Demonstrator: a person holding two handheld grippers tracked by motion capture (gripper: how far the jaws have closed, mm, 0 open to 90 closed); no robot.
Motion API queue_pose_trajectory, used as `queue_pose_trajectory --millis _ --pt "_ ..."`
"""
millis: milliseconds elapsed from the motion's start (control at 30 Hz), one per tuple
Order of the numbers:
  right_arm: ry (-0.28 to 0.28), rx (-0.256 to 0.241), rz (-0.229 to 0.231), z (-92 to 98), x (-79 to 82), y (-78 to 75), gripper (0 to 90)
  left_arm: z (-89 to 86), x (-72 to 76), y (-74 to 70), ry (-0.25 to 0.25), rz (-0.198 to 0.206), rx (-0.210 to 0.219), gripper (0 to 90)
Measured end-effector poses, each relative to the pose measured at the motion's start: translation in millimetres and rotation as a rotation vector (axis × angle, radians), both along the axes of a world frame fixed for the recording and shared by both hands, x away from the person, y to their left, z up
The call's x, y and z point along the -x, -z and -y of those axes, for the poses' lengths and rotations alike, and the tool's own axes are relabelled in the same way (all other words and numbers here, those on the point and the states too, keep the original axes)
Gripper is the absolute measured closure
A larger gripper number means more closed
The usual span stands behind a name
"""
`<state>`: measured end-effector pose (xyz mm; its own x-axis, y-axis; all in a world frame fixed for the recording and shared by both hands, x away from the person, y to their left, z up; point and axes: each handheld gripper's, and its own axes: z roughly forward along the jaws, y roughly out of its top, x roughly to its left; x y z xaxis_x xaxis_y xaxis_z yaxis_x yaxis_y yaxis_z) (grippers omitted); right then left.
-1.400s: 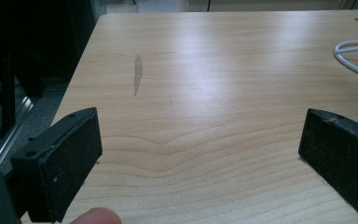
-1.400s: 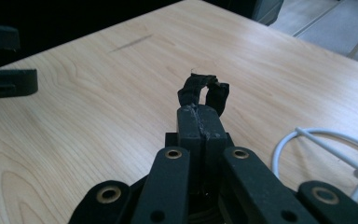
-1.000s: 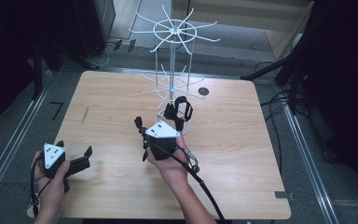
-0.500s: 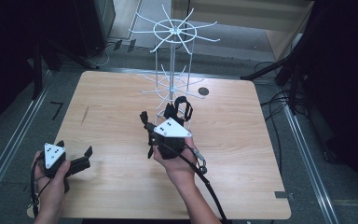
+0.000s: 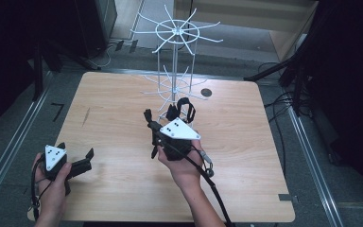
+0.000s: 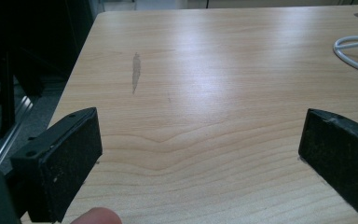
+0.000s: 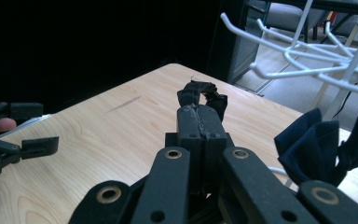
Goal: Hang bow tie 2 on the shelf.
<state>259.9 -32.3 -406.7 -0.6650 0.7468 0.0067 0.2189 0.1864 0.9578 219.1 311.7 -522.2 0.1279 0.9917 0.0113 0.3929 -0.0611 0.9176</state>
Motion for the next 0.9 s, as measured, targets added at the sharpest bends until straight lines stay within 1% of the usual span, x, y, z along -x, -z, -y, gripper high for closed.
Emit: queue_pose_trajectory --millis 333,900 --pt "0.006 -0.017 0.020 5.3 2.4 -8.9 90.0 0.4 -0.1 0.0 0.000 0.000 -0.001 0.0" --pt "0.025 -0.039 0.033 13.4 2.4 -15.5 90.0 0.5 0.1 -0.1 0.005 -0.002 -0.008 0.0"
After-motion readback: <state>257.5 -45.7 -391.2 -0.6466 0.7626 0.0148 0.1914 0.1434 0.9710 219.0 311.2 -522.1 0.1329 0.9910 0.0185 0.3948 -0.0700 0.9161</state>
